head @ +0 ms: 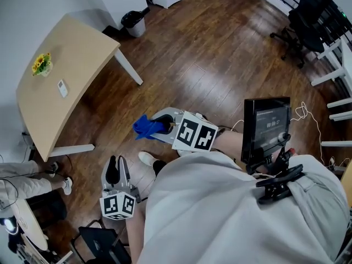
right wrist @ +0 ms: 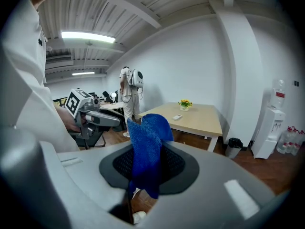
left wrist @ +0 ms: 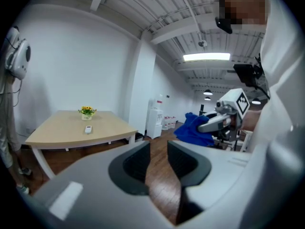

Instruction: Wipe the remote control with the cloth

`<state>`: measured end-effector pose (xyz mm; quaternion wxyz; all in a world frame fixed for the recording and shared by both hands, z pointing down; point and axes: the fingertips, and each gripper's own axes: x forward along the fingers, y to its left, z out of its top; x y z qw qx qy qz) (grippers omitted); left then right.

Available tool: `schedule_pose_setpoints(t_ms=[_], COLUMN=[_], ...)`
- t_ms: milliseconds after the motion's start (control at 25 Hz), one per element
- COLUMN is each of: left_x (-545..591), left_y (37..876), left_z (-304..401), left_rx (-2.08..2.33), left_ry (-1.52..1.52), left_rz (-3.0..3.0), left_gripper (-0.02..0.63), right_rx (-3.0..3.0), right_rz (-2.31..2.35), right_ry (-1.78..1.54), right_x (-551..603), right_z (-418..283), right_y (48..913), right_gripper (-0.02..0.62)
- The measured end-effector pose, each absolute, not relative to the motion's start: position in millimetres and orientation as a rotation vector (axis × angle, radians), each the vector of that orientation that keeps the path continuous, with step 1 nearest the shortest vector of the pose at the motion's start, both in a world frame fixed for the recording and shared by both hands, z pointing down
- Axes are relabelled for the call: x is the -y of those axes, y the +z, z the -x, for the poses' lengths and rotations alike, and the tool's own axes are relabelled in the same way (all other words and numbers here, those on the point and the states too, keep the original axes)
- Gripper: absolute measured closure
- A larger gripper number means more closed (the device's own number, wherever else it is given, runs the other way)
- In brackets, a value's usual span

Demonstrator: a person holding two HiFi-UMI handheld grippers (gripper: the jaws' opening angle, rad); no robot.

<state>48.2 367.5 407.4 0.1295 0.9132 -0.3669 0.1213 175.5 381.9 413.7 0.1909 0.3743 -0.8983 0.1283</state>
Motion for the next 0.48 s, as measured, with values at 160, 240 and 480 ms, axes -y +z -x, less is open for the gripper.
schedule_pose_setpoints(t_ms=[160, 240, 480], left_x=[-378, -381, -383], left_y=[412, 411, 413], left_z=[-44, -41, -34], left_rx=[1.064, 1.079, 1.105], left_ry=[0.349, 0.366, 0.406], left_rz=[-2.654, -2.639, -2.626], left_gripper=[0.474, 0.476, 0.476], right_rx=[2.523, 2.524, 2.532], right_rz=[-1.045, -1.036, -1.011], right_ry=[0.355, 0.352, 0.351], right_x=[-391, -393, -389], right_z=[-173, -170, -164], right_y=[413, 413, 413], right_gripper=[0.506, 0.506, 0.506])
